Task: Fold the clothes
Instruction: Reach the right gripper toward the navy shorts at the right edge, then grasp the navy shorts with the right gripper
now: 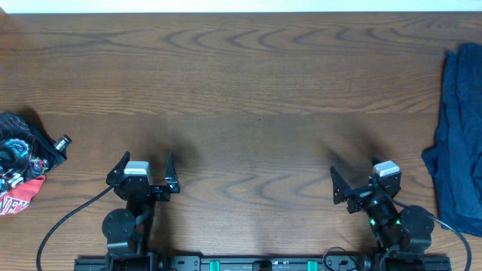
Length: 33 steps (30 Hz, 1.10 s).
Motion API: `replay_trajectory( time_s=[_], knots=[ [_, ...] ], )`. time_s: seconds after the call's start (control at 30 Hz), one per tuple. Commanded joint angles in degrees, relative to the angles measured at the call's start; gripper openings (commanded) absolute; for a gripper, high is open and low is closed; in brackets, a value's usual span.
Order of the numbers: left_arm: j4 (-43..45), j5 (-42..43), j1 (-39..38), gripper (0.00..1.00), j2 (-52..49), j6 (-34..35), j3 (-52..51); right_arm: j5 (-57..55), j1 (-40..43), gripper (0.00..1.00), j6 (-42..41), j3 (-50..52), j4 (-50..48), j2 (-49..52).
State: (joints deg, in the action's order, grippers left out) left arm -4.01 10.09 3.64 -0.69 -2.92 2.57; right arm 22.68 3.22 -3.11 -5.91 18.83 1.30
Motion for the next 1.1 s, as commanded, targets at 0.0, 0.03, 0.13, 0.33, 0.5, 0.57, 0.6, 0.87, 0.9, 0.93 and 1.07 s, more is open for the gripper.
replay_trajectory(
  time_s=[0.0,0.03,0.13,0.33,0.5,0.57,0.6,0.87,0.9,0.93,1.07],
  knots=[
    [-0.79,0.13,-0.09,0.98,0.42,0.44,-1.55,3.06,1.09,0.99,-4.90,-1.07,0.46,2.62],
    [-0.79,0.13,-0.09,0.98,0.42,0.44,-1.55,3.06,1.09,0.99,-5.46,-1.84,0.44,4.20],
    [-0.79,0.13,-0.09,0.98,0.42,0.44,-1.55,3.04,1.09,0.99,-5.62,-5.27,0.94,10.43],
    [-0.79,0.13,-0.09,0.98,0.42,0.44,-1.55,2.86,1.09,0.99,-4.48,-19.87,8.07,31.89],
    [-0.79,0.13,-0.09,0.98,0.42,0.44,-1.55,2.84,1.09,0.99,-2.82,-37.99,21.03,52.30],
    [-0.79,0.13,-0.09,0.98,0.42,0.44,-1.55,2.73,1.03,0.99,-1.46,-46.23,27.56,60.96],
    [-0.79,0.13,-0.09,0.98,0.42,0.44,-1.55,2.23,0.98,0.99,-1.05,-49.40,29.99,64.22],
    [-0.79,0.13,-0.09,0.98,0.42,0.44,-1.55,-1.22,1.14,0.99,-1.11,-61.18,36.70,79.30],
    [-0.79,0.13,-0.09,0.98,0.42,0.44,-1.55,-2.40,1.51,0.99,-1.18,-61.16,37.16,79.89],
    [-0.79,0.13,-0.09,0.98,0.42,0.44,-1.55,-3.52,1.92,0.99,-2.16,-61.16,37.64,80.26],
    [-0.79,0.13,-0.09,0.98,0.42,0.44,-1.55,-13.60,4.98,0.99,-7.82,-61.46,41.86,81.05]
  ],
)
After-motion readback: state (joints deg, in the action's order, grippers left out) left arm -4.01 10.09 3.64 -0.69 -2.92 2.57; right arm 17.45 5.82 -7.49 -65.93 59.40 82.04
